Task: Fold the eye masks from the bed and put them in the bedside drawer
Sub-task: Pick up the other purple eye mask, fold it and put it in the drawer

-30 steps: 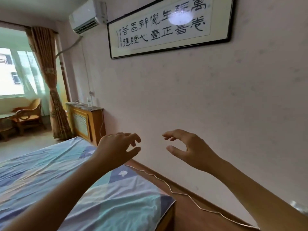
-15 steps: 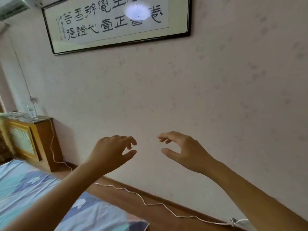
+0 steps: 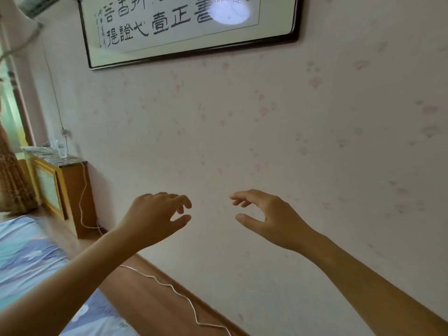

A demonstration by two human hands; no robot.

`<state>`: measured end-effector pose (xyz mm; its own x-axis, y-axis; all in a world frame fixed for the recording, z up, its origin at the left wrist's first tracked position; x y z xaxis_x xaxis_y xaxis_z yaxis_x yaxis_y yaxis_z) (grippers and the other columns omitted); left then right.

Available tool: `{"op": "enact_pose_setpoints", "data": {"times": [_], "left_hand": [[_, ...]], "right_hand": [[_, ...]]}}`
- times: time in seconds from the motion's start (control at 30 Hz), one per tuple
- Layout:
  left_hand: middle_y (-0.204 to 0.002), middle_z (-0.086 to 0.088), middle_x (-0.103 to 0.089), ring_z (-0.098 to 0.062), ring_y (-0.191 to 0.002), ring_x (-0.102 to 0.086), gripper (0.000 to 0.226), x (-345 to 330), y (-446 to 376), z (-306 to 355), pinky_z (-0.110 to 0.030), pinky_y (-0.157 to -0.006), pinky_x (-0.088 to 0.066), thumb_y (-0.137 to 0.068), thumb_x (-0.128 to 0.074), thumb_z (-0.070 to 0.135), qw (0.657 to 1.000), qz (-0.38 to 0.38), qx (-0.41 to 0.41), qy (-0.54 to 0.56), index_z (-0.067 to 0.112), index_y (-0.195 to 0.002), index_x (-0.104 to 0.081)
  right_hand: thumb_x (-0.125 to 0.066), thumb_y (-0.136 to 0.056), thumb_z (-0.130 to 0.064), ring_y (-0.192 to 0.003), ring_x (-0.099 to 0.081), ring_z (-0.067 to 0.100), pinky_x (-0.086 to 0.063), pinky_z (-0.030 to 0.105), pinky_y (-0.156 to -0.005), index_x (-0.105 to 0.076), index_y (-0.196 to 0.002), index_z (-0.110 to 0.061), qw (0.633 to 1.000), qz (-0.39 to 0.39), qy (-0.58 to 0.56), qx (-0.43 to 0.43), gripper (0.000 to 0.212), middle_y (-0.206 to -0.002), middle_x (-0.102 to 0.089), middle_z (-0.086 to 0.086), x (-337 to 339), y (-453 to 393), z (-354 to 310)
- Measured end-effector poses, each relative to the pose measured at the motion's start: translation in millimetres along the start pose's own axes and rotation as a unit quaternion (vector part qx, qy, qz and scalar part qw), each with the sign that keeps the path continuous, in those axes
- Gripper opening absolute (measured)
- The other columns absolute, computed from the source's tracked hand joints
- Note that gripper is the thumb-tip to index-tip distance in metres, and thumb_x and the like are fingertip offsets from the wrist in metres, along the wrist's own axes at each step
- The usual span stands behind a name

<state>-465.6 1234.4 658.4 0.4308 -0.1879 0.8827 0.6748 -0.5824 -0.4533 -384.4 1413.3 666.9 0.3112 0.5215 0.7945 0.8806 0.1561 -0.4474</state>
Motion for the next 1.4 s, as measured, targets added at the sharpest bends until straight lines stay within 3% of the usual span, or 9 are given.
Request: {"op": "enact_pose_setpoints", "data": {"times": [0.2,0.4,0.63,0.83,1.0,1.13,1.4], "left_hand": [[-0.109,0.023,-0.063,0.003,-0.098,-0.058,0.036,-28.7,-42.2,-18.8,-0.019,-0.071,-0.035,-0.090,-0.043,0.056,0.999,-0.013,0.029,-0.041,0.041,-0.121,-0.052],[-0.111,0.024,-0.062,0.004,-0.099,-0.057,0.038,-64.0,-100.0,-77.6,-0.019,-0.079,-0.038,-0.090,-0.043,0.056,0.996,-0.022,0.066,-0.060,0.041,-0.124,-0.050],[-0.107,0.023,-0.063,0.007,-0.077,-0.043,0.036,-101.6,-178.6,-161.9,-0.018,-0.071,-0.035,-0.090,-0.045,0.055,0.993,0.001,0.094,-0.071,0.041,-0.122,-0.052],[-0.108,0.022,-0.063,0.002,-0.095,-0.057,0.036,-113.7,-215.7,-237.3,-0.020,-0.071,-0.040,-0.090,-0.044,0.056,0.987,0.009,0.140,-0.084,0.041,-0.122,-0.051],[-0.108,0.019,-0.063,0.001,-0.083,-0.049,0.035,-133.6,-209.0,-316.4,-0.022,-0.073,-0.042,-0.091,-0.046,0.053,0.974,-0.015,0.207,-0.092,0.037,-0.122,-0.052],[-0.106,0.016,-0.066,-0.002,-0.084,-0.056,0.033,-159.7,-196.9,-391.3,-0.027,-0.078,-0.048,-0.090,-0.049,0.051,0.960,-0.015,0.261,-0.100,0.035,-0.118,-0.055],[-0.106,0.015,-0.066,-0.004,-0.090,-0.058,0.032,-214.8,-207.2,-540.8,-0.020,-0.068,-0.031,-0.090,-0.052,0.048,0.926,-0.003,0.347,-0.147,0.033,-0.116,-0.059]], "right_hand": [[-0.059,-0.090,-0.037,-0.108,-0.054,-0.005,-0.047,0.025,-0.094,-0.052,-0.124,-0.038,0.999,-0.028,-0.017,0.043,0.035,-0.114,-0.060,-0.024,-19.8,-60.8,43.8],[-0.059,-0.090,-0.038,-0.108,-0.054,-0.004,-0.046,0.023,-0.093,-0.052,-0.125,-0.038,0.995,-0.050,-0.021,0.088,0.036,-0.116,-0.060,-0.023,-54.7,-150.2,71.9],[-0.058,-0.090,-0.038,-0.109,-0.053,-0.004,-0.046,0.027,-0.095,-0.050,-0.126,-0.039,0.990,-0.065,-0.028,0.120,0.037,-0.116,-0.059,-0.023,-93.7,-270.1,96.4],[-0.060,-0.089,-0.037,-0.109,-0.054,-0.004,-0.046,0.031,-0.097,-0.051,-0.124,-0.040,0.983,-0.063,-0.059,0.159,0.036,-0.114,-0.060,-0.024,-124.4,-370.3,99.6],[-0.061,-0.088,-0.037,-0.107,-0.056,-0.004,-0.048,0.033,-0.096,-0.052,-0.124,-0.039,0.970,-0.086,-0.091,0.210,0.037,-0.112,-0.061,-0.024,-189.4,-454.9,78.3],[-0.061,-0.089,-0.035,-0.106,-0.058,-0.001,-0.051,0.032,-0.094,-0.052,-0.126,-0.033,0.951,-0.115,-0.106,0.267,0.039,-0.116,-0.062,-0.018,-259.9,-523.5,54.4],[-0.063,-0.087,-0.035,-0.102,-0.059,-0.001,-0.053,0.025,-0.087,-0.050,-0.126,-0.036,0.910,-0.169,-0.124,0.358,0.041,-0.110,-0.057,-0.023,-412.0,-673.6,23.9]]}}
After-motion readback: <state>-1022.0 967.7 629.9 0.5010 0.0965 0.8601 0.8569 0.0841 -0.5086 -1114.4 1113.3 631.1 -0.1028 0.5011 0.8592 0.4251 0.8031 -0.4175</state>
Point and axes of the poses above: each hand's wrist, its own y-axis away from the middle knuckle, its own x-axis out of the back of the hand, z = x × y, the point moved 9 cm from there along -y, towards the middle knuckle
